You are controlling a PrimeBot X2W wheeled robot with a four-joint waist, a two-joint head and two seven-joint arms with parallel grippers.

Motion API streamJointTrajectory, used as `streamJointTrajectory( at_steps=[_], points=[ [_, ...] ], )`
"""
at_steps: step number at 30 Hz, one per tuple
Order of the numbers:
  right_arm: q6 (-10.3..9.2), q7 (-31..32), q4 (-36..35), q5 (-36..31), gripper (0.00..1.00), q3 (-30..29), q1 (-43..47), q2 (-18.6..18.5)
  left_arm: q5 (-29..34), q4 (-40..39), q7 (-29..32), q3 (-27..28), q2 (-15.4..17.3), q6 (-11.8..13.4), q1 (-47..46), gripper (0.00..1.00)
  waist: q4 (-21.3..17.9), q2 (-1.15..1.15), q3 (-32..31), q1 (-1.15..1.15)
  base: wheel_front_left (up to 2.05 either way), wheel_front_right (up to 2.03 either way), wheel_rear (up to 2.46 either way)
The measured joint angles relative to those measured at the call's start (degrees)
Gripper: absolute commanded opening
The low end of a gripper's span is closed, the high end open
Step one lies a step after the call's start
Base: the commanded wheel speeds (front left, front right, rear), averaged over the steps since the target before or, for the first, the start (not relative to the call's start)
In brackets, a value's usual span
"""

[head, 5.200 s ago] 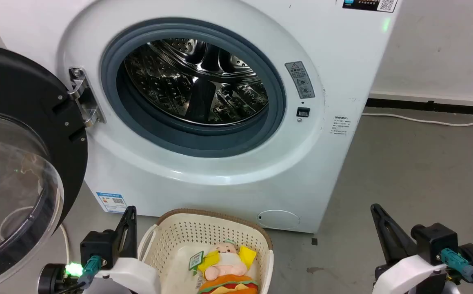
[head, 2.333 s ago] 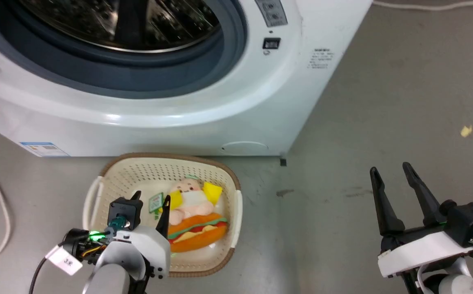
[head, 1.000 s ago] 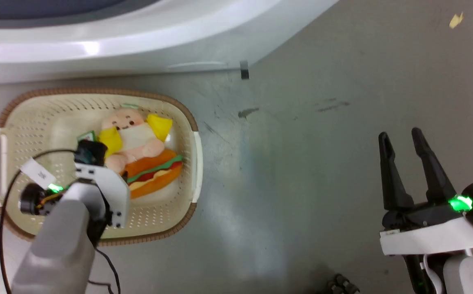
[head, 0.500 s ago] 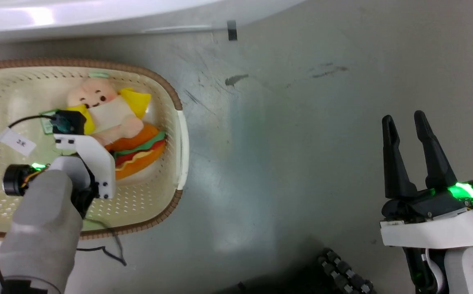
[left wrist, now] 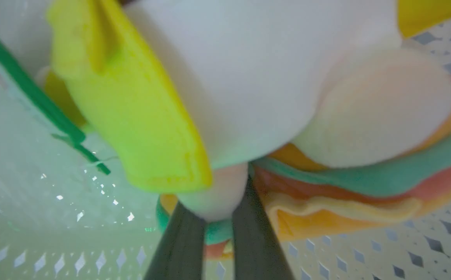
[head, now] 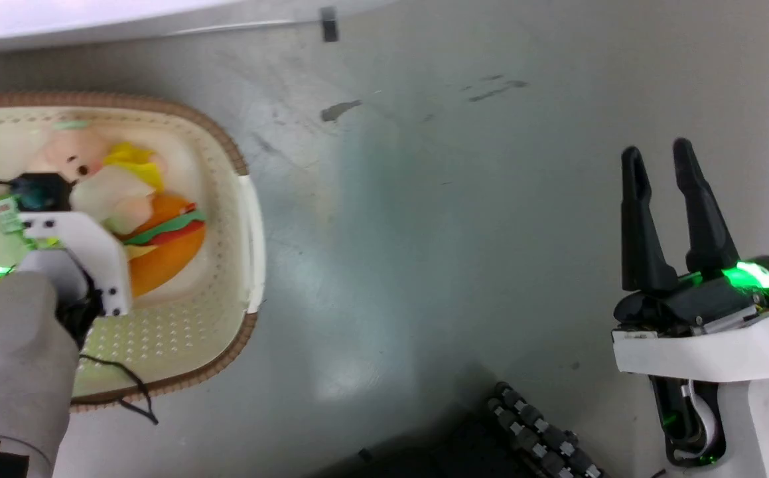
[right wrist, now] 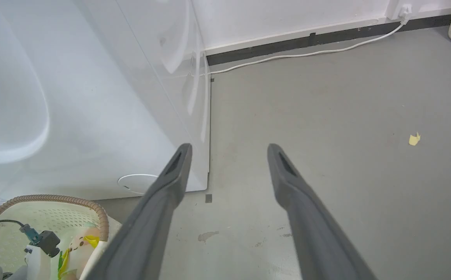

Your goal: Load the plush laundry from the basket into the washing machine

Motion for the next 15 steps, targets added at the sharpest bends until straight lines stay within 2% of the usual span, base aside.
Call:
streamJointTrajectory(
  at_steps=[3, 6, 9, 15],
  points=[
    [0.00, -0.16, 0.10, 0.11, 1.00, 0.34, -0.82, 0.00, -1.80, 2.07, -1.67, 0.31, 0.22, 0.00, 0.26, 0.00, -0.94, 0.00, -0.90, 0.00, 0.00, 0.00, 0.00],
    [0.00, -0.49, 0.37, -1.37, 1.00, 0.22, -0.86, 0.01, -3.22, 2.93, -3.79, 0.68, -1.07, -0.03, 2.23, 0.00, -1.02, 0.00, -3.00, 0.00, 0.00, 0.00, 0.00],
    [0.01, -0.49, 1.64, -3.64, 1.00, -1.83, -0.41, 0.02, -3.75, 3.05, -8.09, 0.25, -4.92, -1.22, 7.01, 0.00, -0.04, 0.00, -7.52, 0.00, 0.00, 0.00, 0.00],
    [0.00, -0.51, 4.55, -6.23, 1.00, -6.11, 2.43, 0.00, -5.79, 2.45, -14.85, -0.30, -9.79, -2.35, 12.28, 0.00, 3.78, 0.00, -16.52, 0.00, 0.00, 0.00, 0.00]
  ],
)
